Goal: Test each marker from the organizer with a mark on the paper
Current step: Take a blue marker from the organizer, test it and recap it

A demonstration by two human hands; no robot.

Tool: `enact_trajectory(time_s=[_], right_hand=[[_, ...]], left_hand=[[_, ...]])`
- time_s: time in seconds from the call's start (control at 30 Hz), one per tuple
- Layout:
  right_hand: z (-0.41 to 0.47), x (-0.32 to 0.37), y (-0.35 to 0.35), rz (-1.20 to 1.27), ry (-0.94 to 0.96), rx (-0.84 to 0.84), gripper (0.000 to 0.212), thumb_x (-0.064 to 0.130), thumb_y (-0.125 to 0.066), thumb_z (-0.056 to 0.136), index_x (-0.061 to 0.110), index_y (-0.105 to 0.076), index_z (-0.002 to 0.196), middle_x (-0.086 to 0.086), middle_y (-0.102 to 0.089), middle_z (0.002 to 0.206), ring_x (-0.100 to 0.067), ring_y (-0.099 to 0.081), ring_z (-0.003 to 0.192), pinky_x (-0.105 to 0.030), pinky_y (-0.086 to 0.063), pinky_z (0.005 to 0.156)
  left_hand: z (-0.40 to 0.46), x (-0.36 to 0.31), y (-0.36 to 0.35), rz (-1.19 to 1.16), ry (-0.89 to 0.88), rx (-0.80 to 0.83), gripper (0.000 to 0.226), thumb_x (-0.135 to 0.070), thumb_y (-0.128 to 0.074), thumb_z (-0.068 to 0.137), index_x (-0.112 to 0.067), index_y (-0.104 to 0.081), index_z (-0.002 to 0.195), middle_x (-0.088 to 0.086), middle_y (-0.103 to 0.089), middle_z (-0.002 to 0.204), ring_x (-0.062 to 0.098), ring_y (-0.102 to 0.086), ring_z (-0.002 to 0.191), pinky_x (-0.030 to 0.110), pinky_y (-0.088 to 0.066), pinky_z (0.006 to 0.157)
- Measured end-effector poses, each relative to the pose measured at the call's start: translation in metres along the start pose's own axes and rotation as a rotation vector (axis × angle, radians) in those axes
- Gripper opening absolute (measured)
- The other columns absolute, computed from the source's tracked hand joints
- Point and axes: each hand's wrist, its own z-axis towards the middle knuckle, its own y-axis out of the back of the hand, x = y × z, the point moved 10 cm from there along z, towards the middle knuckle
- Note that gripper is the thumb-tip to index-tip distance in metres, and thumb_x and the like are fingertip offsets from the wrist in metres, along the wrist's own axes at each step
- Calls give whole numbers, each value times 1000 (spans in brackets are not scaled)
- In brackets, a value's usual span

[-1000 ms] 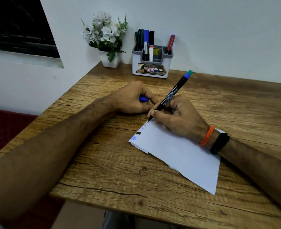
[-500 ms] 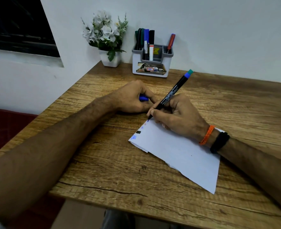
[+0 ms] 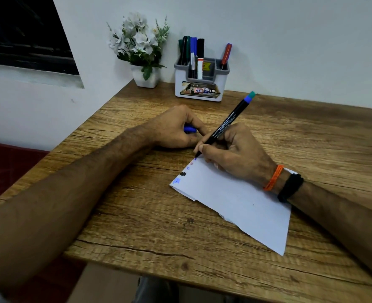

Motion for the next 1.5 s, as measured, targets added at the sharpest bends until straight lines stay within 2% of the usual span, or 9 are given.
enact_trajectory(time_s=[0.13, 0.23, 0.43, 0.6, 0.73, 0.87, 0.97, 1.17, 1.5], right_hand=[[0, -3, 3, 45, -11, -26, 12, 8, -68, 89, 0, -76, 84, 16, -61, 48, 1, -53, 41, -8, -36, 43], [1, -4, 13, 205, -21, -87, 13, 2, -64, 92, -5, -74, 90, 8, -60, 52, -2, -47, 39, -12, -35, 39], [6, -12, 26, 428, -76, -119, 17, 0, -58, 93, -11, -71, 95, -10, -61, 64, -10, -48, 45, -18, -36, 37], [8, -26, 29, 639, -206, -82, 36, 26, -49, 93, -1, -73, 93, -10, -69, 72, -15, -54, 55, -20, -40, 44], [9, -33, 33, 750, -281, -92, 40, 18, -37, 98, 2, -74, 99, -6, -59, 71, -12, -53, 55, -20, -42, 46], [9, -34, 45, 701, -249, -203, 23, 9, -47, 98, 5, -69, 91, -6, -63, 71, -12, -56, 54, -20, -43, 45], [8, -37, 52, 657, -243, -265, 14, 9, -57, 95, 11, -62, 83, -8, -67, 72, -14, -57, 53, -22, -43, 45], [6, -35, 56, 597, -219, -279, 12, 9, -61, 93, 13, -63, 82, -7, -70, 74, -13, -54, 51, -21, -41, 44], [5, -34, 57, 537, -203, -283, 11, 11, -68, 89, 15, -62, 81, -9, -74, 79, -12, -56, 49, -22, -39, 45]], left_hand=[[0, 0, 0, -3, 0, 0, 24, -11, -71, 82, -23, -76, 102, -10, -75, 97, 3, -66, 89, 39, -54, 90], [0, 2, -1, -7, 18, 6, 21, -15, -73, 82, -23, -76, 102, -21, -71, 89, -4, -63, 83, 35, -54, 88], [-3, -3, -2, -22, 10, 18, 20, -30, -76, 82, -48, -67, 81, -35, -62, 65, -11, -56, 66, 19, -39, 65], [-4, 5, 13, -71, 31, -115, 27, -37, -70, 85, -31, -64, 111, -11, -61, 70, -1, -52, 61, 23, -38, 62], [-5, 17, 18, -290, 90, -159, 20, -21, -64, 91, -24, -58, 111, 6, -70, 82, 9, -61, 70, 26, -46, 68], [-4, 11, 16, -368, 59, -147, 15, -8, -56, 95, -16, -55, 107, 2, -74, 88, 8, -69, 85, 20, -47, 76], [-4, 7, 18, -371, 33, -162, 11, -7, -58, 93, -12, -60, 102, 4, -73, 89, 1, -67, 75, 12, -46, 67], [-2, 9, 24, -296, 5, -222, 12, -15, -67, 88, -25, -69, 94, -6, -68, 89, 0, -60, 71, 27, -49, 71], [-3, 6, 27, -315, 0, -269, 14, -14, -70, 84, -24, -66, 92, -4, -67, 92, 4, -63, 76, 27, -54, 71]])
